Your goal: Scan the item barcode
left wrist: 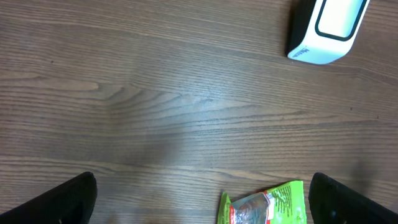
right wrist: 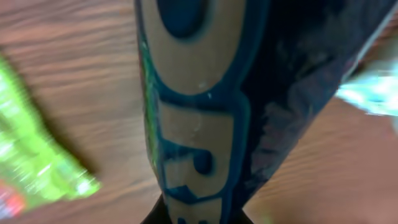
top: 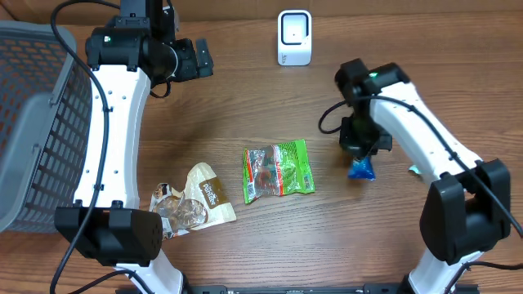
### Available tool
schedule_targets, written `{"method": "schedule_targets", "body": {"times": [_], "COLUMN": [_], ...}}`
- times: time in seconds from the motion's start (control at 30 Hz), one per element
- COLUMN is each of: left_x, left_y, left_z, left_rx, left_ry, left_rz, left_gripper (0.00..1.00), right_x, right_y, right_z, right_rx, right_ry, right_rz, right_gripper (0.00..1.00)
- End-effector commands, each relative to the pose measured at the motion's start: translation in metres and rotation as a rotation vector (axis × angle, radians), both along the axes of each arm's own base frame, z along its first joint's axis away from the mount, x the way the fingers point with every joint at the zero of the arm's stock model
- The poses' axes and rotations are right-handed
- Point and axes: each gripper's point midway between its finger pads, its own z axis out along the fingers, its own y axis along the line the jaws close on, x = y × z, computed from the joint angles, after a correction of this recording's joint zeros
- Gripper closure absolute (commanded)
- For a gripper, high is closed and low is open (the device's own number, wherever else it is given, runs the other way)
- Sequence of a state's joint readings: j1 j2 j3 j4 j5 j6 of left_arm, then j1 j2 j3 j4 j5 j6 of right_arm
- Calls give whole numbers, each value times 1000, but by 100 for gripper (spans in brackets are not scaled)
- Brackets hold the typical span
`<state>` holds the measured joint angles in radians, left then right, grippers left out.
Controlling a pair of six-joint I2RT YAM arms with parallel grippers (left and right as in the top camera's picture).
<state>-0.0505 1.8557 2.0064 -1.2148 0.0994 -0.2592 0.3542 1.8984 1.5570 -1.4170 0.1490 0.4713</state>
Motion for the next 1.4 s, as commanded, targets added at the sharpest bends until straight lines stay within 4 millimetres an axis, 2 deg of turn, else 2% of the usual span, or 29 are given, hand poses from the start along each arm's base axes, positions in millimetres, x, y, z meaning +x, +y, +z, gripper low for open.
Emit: {"method": "schedule_targets", "body": {"times": [0.0, 0.1, 0.13, 0.2, 0.27, 0.4, 0.47, 0.5, 0.6, 0.67, 0.77, 0.9, 1.0, 1.13, 1.37], "left_x": [2, 2, 2, 2, 2, 2, 2, 2, 2, 2, 2, 2, 2, 2, 2], "left_y": [-1, -1, -1, -1, -1, -1, -1, -1, -1, -1, -1, -1, -1, -1, -1], "left_z": [4, 4, 4, 4, 4, 4, 4, 4, 4, 4, 4, 4, 4, 4, 4], "left_rx": [0, 0, 0, 0, 0, 0, 0, 0, 0, 0, 0, 0, 0, 0, 0], "left_ry": [-11, -11, -11, -11, -11, -11, -11, -11, -11, -11, -11, -11, -11, -11, -11], "left_rz": [7, 7, 7, 7, 7, 7, 7, 7, 7, 7, 7, 7, 7, 7, 7], "left_gripper": [0, 0, 0, 0, 0, 0, 0, 0, 0, 0, 0, 0, 0, 0, 0], "right_x": [9, 0, -7, -15, -19, -27, -29, -30, -35, -44, -44, -29, -18, -4, 4], "right_y": [-13, -9, -5, 0, 3, 32, 40, 47, 61, 80, 92, 94, 96, 93, 62], "right_z": [4, -16, -31, -42, -44, -43, -44, -45, -48, -54, -50, -33, -28, -40, -61], "right_rx": [-255, -349, -406, -455, -520, -571, -564, -559, -537, -480, -431, -375, -309, -245, -261], "right_ry": [-95, -21, 32, 77, 74, 12, -1, -12, -19, -8, -10, -54, -46, -24, 25], "right_rz": [9, 64, 93, 140, 163, 270, 291, 312, 359, 398, 388, 350, 413, 501, 541], "right_gripper": [96, 96, 96, 96, 96, 96, 87, 76, 68, 65, 65, 65, 64, 65, 64]}}
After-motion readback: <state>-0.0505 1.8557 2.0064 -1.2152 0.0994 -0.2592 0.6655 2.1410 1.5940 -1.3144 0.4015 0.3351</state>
